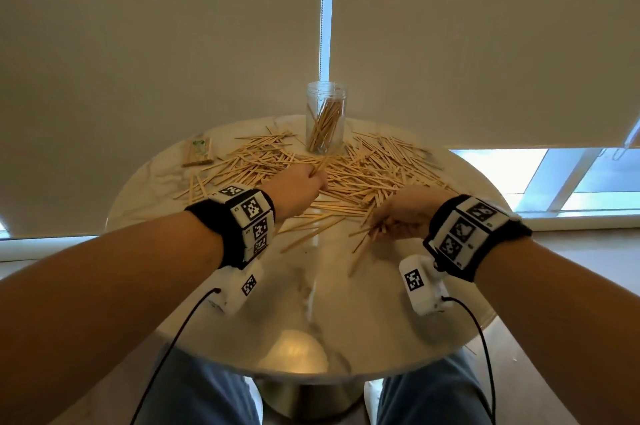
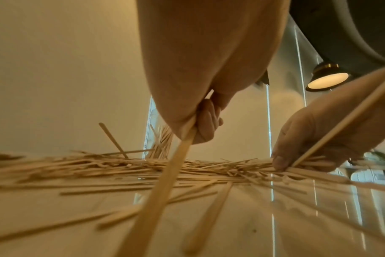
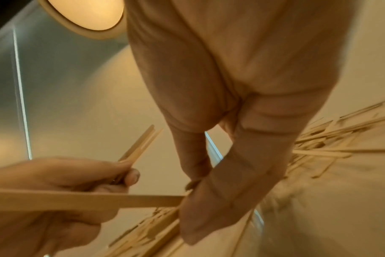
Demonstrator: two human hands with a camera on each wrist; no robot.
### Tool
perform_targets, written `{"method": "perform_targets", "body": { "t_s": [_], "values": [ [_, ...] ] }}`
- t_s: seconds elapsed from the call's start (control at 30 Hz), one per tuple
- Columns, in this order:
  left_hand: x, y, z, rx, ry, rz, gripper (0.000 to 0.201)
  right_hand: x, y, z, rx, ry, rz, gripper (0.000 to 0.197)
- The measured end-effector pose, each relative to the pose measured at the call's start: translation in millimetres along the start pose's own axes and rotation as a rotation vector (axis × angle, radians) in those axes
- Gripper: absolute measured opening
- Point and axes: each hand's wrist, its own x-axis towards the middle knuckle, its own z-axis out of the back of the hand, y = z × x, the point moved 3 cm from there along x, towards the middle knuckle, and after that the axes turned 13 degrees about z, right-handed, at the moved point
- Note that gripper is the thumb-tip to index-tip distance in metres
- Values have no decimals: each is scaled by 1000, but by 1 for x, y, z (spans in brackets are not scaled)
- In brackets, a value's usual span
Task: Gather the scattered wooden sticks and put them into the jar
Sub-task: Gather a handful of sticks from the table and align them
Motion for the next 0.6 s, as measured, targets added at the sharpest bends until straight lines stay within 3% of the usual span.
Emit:
{"method": "perform_targets", "body": {
  "t_s": [0.13, 0.4, 0.6],
  "values": [
    [1, -9, -8, -304, 137, 88, 33, -14, 3, 5, 192, -32, 69, 13],
    [17, -6, -12, -238, 98, 94, 54, -24, 23, -6, 259, -73, 217, 7],
    [18, -4, -8, -322, 150, 92, 65, -12, 40, -26, 113, -72, 422, 10]
  ]
}}
